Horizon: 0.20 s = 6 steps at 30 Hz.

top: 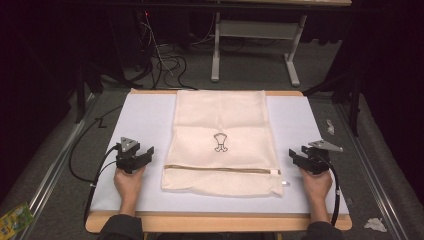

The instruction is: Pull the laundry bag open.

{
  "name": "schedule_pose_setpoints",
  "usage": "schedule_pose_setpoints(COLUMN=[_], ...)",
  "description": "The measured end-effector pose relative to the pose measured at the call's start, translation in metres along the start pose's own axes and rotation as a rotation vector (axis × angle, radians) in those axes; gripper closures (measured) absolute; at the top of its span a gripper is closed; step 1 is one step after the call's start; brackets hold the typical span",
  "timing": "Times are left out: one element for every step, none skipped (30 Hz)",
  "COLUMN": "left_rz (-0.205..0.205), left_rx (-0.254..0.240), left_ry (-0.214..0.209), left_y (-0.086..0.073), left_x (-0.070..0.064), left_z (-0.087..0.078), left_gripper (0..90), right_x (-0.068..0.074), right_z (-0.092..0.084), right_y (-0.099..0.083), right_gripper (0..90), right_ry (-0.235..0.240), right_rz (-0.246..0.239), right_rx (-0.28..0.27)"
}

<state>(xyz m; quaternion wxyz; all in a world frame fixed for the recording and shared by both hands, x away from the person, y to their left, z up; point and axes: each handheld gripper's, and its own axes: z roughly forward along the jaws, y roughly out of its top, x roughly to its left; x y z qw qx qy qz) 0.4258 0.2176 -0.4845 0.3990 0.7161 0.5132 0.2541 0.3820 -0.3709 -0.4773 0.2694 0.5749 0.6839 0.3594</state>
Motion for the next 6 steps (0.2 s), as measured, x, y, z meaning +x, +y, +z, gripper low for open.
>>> schedule_pose_setpoints(left_rz=[0.000,0.001,0.001,0.000,-0.001,-0.003], left_rx=[0.001,-0.001,-0.001,0.001,0.003,0.005], left_ry=[-0.001,0.000,0.000,0.000,-0.003,-0.003], left_y=[0.0000,-0.0001,0.0000,0.0000,0.0001,0.0002], left_x=[0.0001,-0.0001,-0.0001,0.0000,0.0003,0.0005], left_z=[-0.0001,-0.0001,0.0000,0.0001,0.0002,0.0003], left_gripper=[40.7,40.6,40.5,40.4,40.3,40.0], right_x=[-0.0003,-0.0005,-0.0009,-0.0010,-0.0013,-0.0017], right_z=[-0.0002,-0.0004,-0.0002,-0.0002,0.0000,0.0002], right_y=[0.0000,0.0000,0.0001,0.0001,0.0002,0.0002], right_gripper=[42.6,41.7,41.3,41.3,41.2,40.9], right_ry=[0.000,0.005,0.009,0.012,0.013,0.014], right_rz=[0.000,0.001,0.000,0.001,0.004,0.004], right_rx=[0.002,0.002,0.002,0.003,0.003,0.004])
